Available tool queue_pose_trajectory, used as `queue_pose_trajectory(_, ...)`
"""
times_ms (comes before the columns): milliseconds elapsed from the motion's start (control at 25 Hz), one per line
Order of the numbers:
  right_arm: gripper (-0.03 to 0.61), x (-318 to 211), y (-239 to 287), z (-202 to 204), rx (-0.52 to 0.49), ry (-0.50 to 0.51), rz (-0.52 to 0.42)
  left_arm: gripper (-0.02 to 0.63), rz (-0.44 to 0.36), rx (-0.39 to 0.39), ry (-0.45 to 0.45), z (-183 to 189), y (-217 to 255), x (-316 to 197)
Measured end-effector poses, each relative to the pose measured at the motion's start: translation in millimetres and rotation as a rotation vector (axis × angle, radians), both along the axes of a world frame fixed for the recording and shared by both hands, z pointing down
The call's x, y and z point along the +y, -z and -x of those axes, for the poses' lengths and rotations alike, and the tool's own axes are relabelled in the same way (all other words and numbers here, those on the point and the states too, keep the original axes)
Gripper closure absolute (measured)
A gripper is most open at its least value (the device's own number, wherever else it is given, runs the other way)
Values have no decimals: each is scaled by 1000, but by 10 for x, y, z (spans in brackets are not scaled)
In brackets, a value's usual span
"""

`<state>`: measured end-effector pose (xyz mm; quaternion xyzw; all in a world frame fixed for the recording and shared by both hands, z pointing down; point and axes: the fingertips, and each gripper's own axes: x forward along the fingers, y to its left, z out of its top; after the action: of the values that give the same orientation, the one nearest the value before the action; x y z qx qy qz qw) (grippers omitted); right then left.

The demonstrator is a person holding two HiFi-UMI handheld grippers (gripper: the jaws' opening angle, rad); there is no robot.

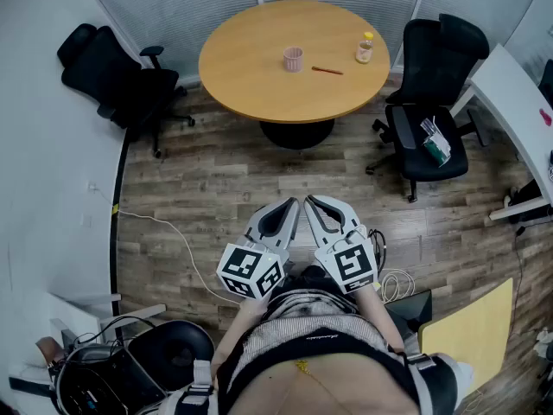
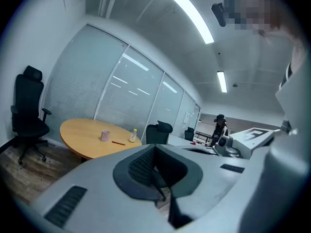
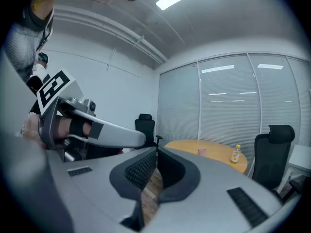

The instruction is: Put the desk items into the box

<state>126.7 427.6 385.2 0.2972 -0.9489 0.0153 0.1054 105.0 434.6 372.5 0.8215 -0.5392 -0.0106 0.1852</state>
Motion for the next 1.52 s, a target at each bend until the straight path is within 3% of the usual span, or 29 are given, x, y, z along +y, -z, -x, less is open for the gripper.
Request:
queue_pose_trajectory(160,549,-45,-7,-78,-31,-8,10,612,1,4,7,-50,-17,-32)
queue_pose_trajectory(800,549,-111,-118,-333,2,21,10,612,24,19,39,-331,-122,-61)
queue_pose_trajectory(1160,549,-133,-90,-302,5,2,-3,612,27,25,44,-261,-135,-55)
queue_pose_trajectory(1520,549,-404,-156,-237,23,-59,16,612,28,47,-17,-163,-173,-386)
